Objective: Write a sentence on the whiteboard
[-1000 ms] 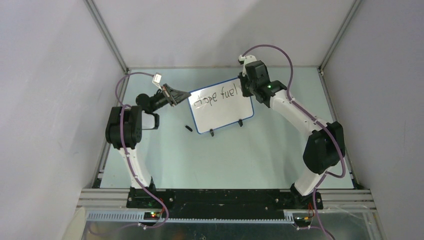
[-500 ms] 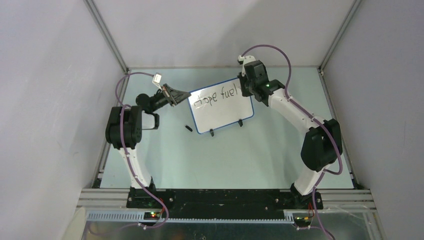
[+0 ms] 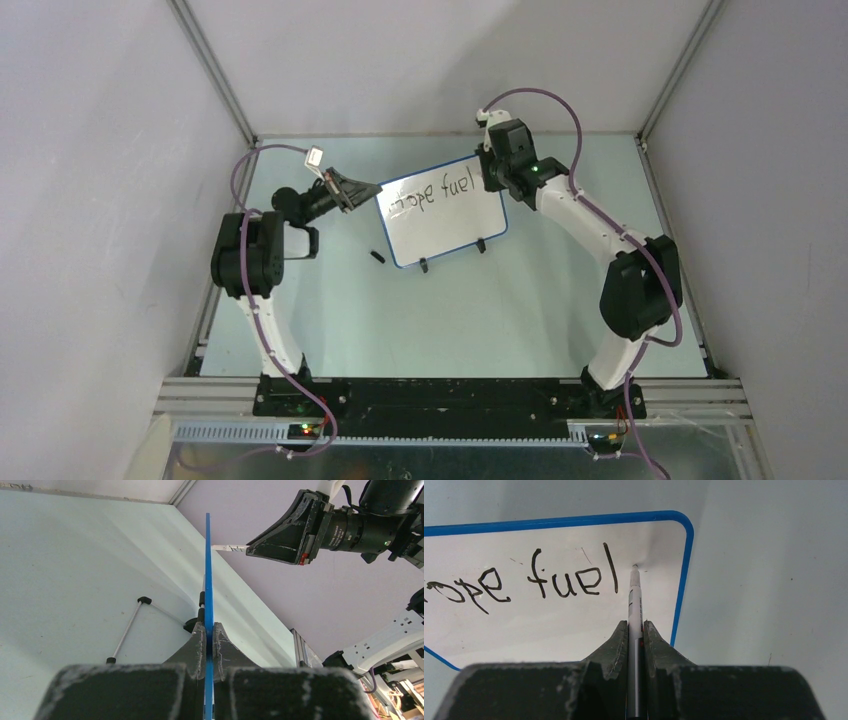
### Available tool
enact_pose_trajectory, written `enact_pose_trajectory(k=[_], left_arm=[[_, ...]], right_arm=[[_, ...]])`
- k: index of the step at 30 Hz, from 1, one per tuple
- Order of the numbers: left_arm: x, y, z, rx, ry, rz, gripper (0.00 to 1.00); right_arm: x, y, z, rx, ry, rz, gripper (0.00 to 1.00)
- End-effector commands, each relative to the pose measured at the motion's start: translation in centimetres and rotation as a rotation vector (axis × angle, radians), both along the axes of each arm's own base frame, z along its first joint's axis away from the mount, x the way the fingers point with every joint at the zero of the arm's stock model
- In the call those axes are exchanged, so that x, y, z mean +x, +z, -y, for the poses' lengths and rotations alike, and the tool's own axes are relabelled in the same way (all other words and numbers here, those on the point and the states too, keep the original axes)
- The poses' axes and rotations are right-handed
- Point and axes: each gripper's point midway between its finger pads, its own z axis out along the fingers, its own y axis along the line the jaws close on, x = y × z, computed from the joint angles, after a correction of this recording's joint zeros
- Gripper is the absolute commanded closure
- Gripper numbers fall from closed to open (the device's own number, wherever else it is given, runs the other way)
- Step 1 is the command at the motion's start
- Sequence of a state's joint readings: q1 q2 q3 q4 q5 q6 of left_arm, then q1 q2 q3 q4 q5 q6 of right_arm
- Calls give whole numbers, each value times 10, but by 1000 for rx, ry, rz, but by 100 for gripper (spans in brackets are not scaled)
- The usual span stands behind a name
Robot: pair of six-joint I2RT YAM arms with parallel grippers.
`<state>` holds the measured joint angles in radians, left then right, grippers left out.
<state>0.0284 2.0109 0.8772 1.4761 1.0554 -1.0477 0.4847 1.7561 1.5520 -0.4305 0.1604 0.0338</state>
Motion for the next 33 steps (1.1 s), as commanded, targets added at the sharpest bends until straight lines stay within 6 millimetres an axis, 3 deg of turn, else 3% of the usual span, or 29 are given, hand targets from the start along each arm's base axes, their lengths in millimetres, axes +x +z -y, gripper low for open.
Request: enact_pose_trajectory(k=[1,18,33], left_arm=[[-4,13,4,13,-38,75,100],[-4,12,4,13,-38,74,100],[-4,12,4,13,-38,74,100]], right_arm=[[12,16,-4,24,-7,38,100],[-1,13,-16,24,45,25,100],[-12,-1,-10,5,42,-12,100]])
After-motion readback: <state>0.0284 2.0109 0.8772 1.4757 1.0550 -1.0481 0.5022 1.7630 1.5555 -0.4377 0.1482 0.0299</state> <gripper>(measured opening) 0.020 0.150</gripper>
